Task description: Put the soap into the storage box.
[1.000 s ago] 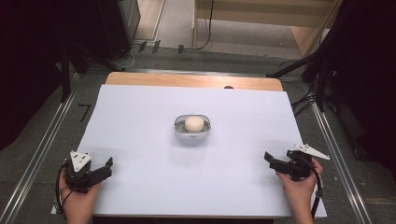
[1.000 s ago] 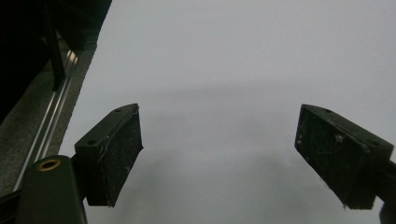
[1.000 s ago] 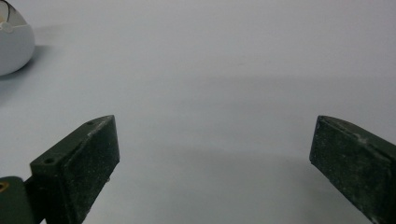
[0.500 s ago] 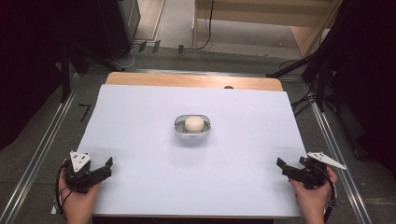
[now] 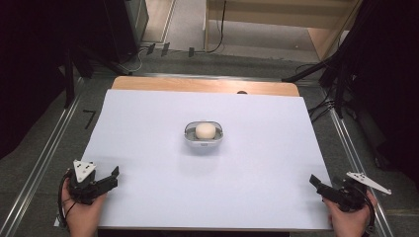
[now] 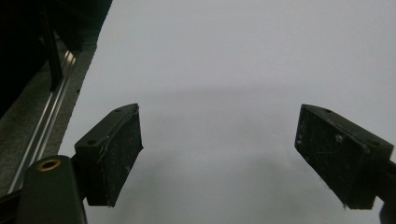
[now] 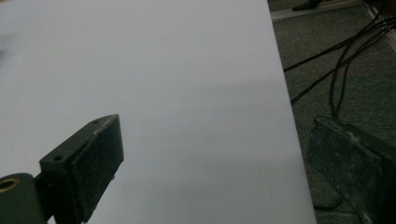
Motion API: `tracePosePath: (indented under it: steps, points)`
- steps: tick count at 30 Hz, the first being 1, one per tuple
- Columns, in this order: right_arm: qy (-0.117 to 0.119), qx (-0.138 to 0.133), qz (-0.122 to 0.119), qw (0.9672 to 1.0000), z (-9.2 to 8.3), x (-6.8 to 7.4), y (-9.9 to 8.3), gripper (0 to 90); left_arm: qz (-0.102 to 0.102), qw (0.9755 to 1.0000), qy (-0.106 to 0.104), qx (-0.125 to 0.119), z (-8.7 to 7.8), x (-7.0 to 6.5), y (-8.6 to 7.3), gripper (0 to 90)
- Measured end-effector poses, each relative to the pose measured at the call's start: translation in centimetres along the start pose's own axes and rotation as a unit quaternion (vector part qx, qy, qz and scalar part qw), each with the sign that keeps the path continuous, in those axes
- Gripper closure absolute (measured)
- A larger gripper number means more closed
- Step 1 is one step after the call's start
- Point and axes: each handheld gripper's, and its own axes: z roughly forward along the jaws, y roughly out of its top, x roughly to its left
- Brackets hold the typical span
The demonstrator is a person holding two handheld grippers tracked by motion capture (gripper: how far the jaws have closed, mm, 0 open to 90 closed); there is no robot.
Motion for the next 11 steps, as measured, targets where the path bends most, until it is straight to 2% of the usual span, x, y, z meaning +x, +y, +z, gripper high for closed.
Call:
tracePosePath:
  steps: [3, 8, 11]
  points:
    - [0.003, -0.007, 0.002, 1.0000, 0.02, -0.05, -0.14, 6.6, 0.000, 1.0000, 0.000, 0.000, -0.01, -0.02, 0.00, 15.9]
    - [-0.024, -0.009, -0.015, 0.9996, 0.28, 0.52, -0.27, 10.2, -0.002, 1.0000, 0.000, 0.000, 0.02, 0.00, 0.01, 15.9]
    - [-0.033, -0.011, -0.013, 0.9993, 0.21, 0.62, -0.31, 11.8, -0.002, 1.0000, 0.000, 0.001, 0.09, -0.03, 0.02, 15.9]
